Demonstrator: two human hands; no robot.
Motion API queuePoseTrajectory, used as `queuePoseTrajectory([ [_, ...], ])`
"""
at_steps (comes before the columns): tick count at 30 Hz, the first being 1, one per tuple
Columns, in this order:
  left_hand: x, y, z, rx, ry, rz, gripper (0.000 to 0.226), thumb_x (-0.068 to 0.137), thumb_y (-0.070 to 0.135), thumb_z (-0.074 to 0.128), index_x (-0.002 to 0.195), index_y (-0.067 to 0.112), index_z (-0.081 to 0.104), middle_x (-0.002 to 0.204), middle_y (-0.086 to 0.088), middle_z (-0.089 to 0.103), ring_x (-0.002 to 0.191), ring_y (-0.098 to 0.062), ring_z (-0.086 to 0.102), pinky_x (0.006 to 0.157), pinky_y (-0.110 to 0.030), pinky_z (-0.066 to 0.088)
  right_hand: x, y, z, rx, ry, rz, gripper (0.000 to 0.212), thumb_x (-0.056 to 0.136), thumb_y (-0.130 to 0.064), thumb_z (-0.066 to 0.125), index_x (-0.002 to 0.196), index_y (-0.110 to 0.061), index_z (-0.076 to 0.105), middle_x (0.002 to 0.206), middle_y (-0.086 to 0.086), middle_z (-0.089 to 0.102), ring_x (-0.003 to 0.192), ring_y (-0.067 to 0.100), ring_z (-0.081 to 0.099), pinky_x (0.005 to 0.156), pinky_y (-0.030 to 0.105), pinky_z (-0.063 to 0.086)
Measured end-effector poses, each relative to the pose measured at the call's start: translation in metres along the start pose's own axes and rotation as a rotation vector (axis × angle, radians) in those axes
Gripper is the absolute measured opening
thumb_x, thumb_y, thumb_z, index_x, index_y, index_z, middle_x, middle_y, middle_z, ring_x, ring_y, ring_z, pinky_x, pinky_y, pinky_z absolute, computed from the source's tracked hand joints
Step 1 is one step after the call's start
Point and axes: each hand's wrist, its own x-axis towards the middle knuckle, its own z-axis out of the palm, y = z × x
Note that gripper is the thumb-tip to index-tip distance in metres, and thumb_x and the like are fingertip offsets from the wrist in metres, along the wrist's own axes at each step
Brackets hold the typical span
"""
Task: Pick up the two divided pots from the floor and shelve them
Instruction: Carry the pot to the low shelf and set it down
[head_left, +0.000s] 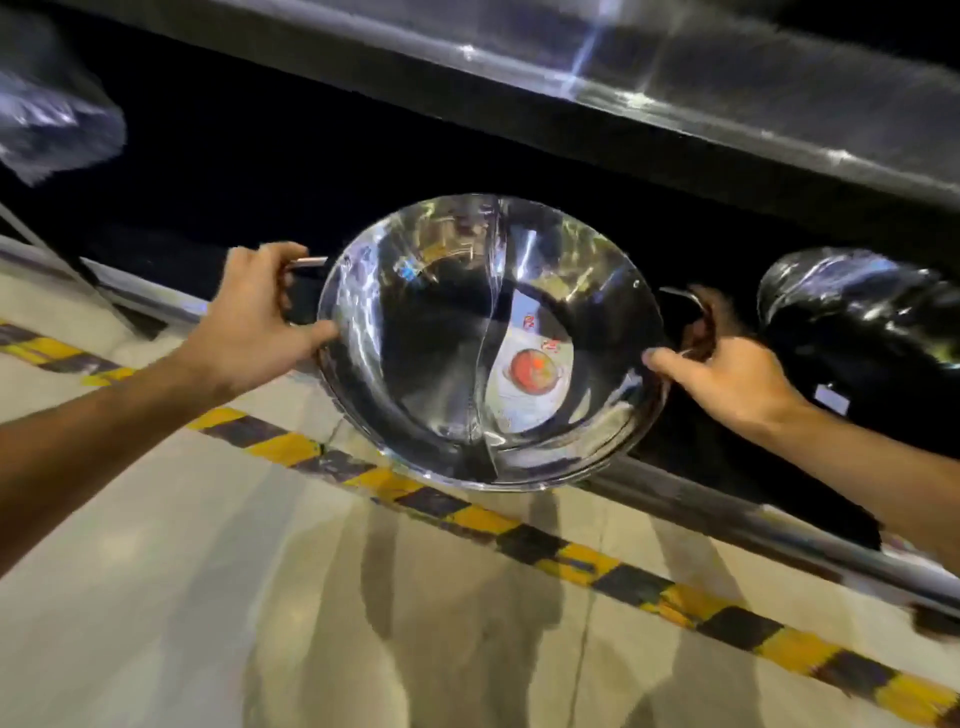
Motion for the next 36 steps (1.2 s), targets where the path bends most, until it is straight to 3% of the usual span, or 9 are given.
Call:
queuePoseTrajectory([
  [3,0.023,0.004,0.012,0.057,-0.004,0.012,0.079,0.070,0.024,0.082,0.138,0.017,0.042,0.124,-0.009,0.037,0.109,-0.022,0.048,0.103,-0.026,0.034,0.028,0.001,0.007,0.023,-0.050,0.040,0.098,0.078,-0.046,0.078,0.155,-0.035,0.019,0.123,0.005,0.063,0.113,0.026,0.059,0.095,0.034,0.042],
  [5,0.031,0.009,0.019,0.074,-0.029,-0.010,0.083,0.070,0.026,0.082,0.140,0.015,0.039,0.130,-0.014,0.037,0.121,-0.030,0.047,0.108,-0.036,0.037,0.038,-0.002,0.010,0.023,-0.060,0.067,0.099,0.081,-0.032,0.080,0.158,-0.023,0.018,0.114,0.011,0.064,0.111,0.029,0.060,0.091,0.032,0.041],
  [8,0.038,0.015,0.030,0.053,-0.035,-0.048,0.085,0.069,0.028,0.082,0.140,0.017,0.038,0.133,-0.012,0.036,0.125,-0.030,0.045,0.106,-0.038,0.039,0.043,-0.001,0.009,0.007,-0.068,0.115,0.098,0.083,-0.025,0.079,0.159,-0.019,0.017,0.090,0.001,0.063,0.103,0.029,0.063,0.085,0.032,0.041],
  [11,0.044,0.017,0.046,-0.014,-0.001,-0.054,0.083,0.067,0.030,0.083,0.137,0.016,0.041,0.125,-0.004,0.036,0.117,-0.027,0.047,0.101,-0.038,0.044,0.055,0.006,0.003,-0.069,-0.007,0.127,0.093,0.084,-0.029,0.077,0.158,-0.017,0.022,0.110,0.011,0.071,0.110,0.035,0.064,0.084,0.033,0.043],
  [15,0.063,0.018,0.066,-0.009,0.019,-0.047,0.080,0.067,0.035,0.084,0.133,0.013,0.044,0.120,-0.003,0.034,0.109,-0.027,0.049,0.103,-0.040,0.045,0.076,0.011,-0.002,-0.111,0.026,0.139,0.083,0.088,-0.041,0.069,0.156,-0.029,0.023,0.144,0.010,0.053,0.129,0.038,0.051,0.103,0.044,0.040],
  [22,0.082,0.025,0.092,-0.023,0.025,-0.146,0.087,0.070,0.031,0.083,0.143,0.018,0.038,0.147,-0.021,0.027,0.124,-0.037,0.045,0.110,-0.037,0.040,0.105,-0.002,0.013,-0.066,0.009,0.203,0.065,0.094,-0.031,0.064,0.150,-0.013,0.037,0.146,0.017,0.049,0.134,0.037,0.047,0.109,0.048,0.038],
  [30,0.084,0.017,0.113,-0.095,0.042,-0.133,0.087,0.077,0.032,0.079,0.149,0.017,0.032,0.150,-0.015,0.023,0.125,-0.030,0.046,0.100,-0.020,0.034,0.116,0.005,0.040,-0.234,0.000,0.297,0.062,0.099,-0.034,0.054,0.150,-0.005,0.033,0.147,0.024,0.042,0.132,0.042,0.045,0.104,0.050,0.039],
  [33,0.083,0.015,0.113,-0.069,0.005,-0.092,0.087,0.080,0.036,0.076,0.150,0.018,0.028,0.151,-0.014,0.020,0.129,-0.031,0.042,0.102,-0.026,0.036,0.108,0.004,0.042,-0.216,0.031,0.285,0.065,0.100,-0.037,0.051,0.153,-0.006,0.029,0.147,0.024,0.043,0.131,0.041,0.047,0.103,0.048,0.041],
  [36,0.075,0.015,0.110,-0.009,-0.039,-0.075,0.091,0.082,0.045,0.071,0.152,0.017,0.022,0.154,-0.015,0.016,0.139,-0.030,0.023,0.108,-0.030,0.030,0.089,0.001,0.042,-0.152,0.097,0.179,0.073,0.098,-0.038,0.056,0.156,-0.009,0.022,0.153,0.020,0.039,0.137,0.038,0.041,0.109,0.045,0.038],
])
